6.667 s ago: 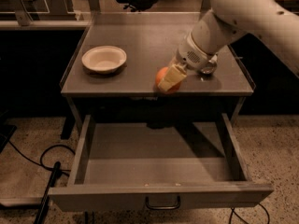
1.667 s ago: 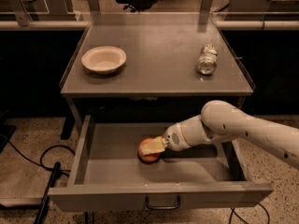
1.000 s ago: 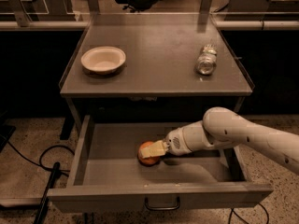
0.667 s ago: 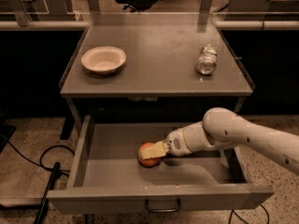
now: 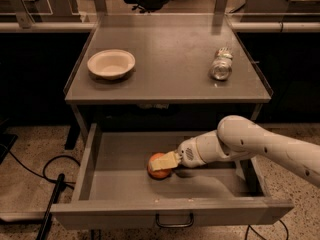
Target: Place orange into top drawer
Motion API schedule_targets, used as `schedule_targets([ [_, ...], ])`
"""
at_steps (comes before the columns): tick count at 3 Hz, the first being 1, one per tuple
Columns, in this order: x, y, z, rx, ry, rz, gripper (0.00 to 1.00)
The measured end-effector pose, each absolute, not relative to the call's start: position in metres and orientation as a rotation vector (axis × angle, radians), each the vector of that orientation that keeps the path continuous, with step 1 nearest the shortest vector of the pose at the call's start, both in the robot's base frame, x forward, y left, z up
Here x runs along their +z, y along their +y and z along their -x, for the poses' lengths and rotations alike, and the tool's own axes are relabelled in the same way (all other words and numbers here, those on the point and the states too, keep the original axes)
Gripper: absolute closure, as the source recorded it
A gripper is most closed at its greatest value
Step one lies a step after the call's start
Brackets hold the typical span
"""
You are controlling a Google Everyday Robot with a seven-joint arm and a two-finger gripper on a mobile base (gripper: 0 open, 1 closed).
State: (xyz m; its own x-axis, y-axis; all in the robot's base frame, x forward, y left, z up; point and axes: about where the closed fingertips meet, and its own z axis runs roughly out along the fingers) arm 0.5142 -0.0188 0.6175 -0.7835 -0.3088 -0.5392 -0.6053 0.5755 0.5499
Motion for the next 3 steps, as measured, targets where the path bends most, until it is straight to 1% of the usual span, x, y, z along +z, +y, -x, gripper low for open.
schedule_targets([
  [1,0.6175,-0.0188,-0.5142,1.058,2.424,0.74,0.13],
  [2,0.6174,-0.0187,-0.5142,1.058,2.424,0.74,0.0],
  [3,0.6174,-0.0187,-0.5142,1.058,2.424,0.74,0.0],
])
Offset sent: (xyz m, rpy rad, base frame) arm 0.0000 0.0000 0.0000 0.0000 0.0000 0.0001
